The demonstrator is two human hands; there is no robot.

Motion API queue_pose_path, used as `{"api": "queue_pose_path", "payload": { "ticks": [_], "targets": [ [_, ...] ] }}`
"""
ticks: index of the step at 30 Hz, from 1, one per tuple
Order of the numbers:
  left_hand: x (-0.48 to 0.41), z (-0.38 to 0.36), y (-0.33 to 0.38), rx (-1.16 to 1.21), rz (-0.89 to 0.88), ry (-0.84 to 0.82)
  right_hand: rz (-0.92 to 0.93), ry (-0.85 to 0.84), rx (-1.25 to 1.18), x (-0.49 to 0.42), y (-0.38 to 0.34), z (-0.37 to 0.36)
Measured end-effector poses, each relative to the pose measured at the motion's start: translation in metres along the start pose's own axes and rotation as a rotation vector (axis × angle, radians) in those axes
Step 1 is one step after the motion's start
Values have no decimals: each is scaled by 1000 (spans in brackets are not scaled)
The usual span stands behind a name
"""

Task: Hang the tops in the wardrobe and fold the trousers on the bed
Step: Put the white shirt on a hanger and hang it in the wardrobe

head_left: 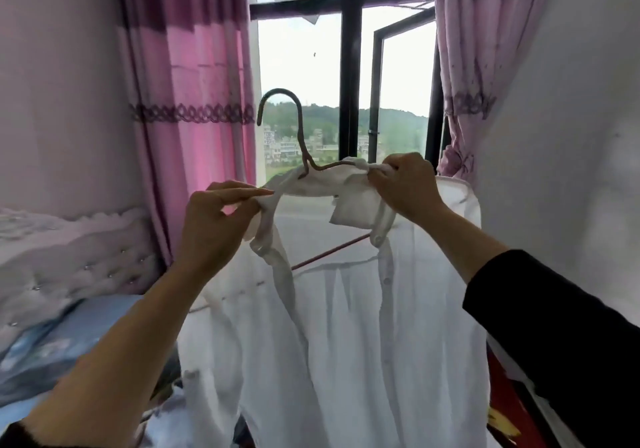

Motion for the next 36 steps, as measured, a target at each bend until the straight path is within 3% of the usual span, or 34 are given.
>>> {"api": "queue_pose_path", "payload": {
  "ticks": [4,8,12,18,24,31,36],
  "targets": [
    [-4,45,16,29,83,54,71,-13,-164,-19,-36,11],
    [-3,60,31,-375,115,-91,69,-40,-318,-18,-61,1],
    [11,96,52,-551,98,68,152,-118,-464,5,-87,-9],
    [54,153,84,-710,109,206,337,-31,-499,44,-128,-17],
    [94,230,129,-882,98,417,327,28,-656,72,-215,-15],
    [160,327,168,-986,257,511,483,-243,-856,156,-328,-32],
    [207,403,190,-1035,304,563,537,-272,-939,193,-416,-31]
  ]
}}
Point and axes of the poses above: each hand's wrist, its own x-axis away from the middle knuckle, its own z-axis out of the back of the hand, y = z × x, the point moved 6 cm from there along -x, towards the middle knuckle, and after that the axes turned 2 degrees about x, right-handed, at the moved point
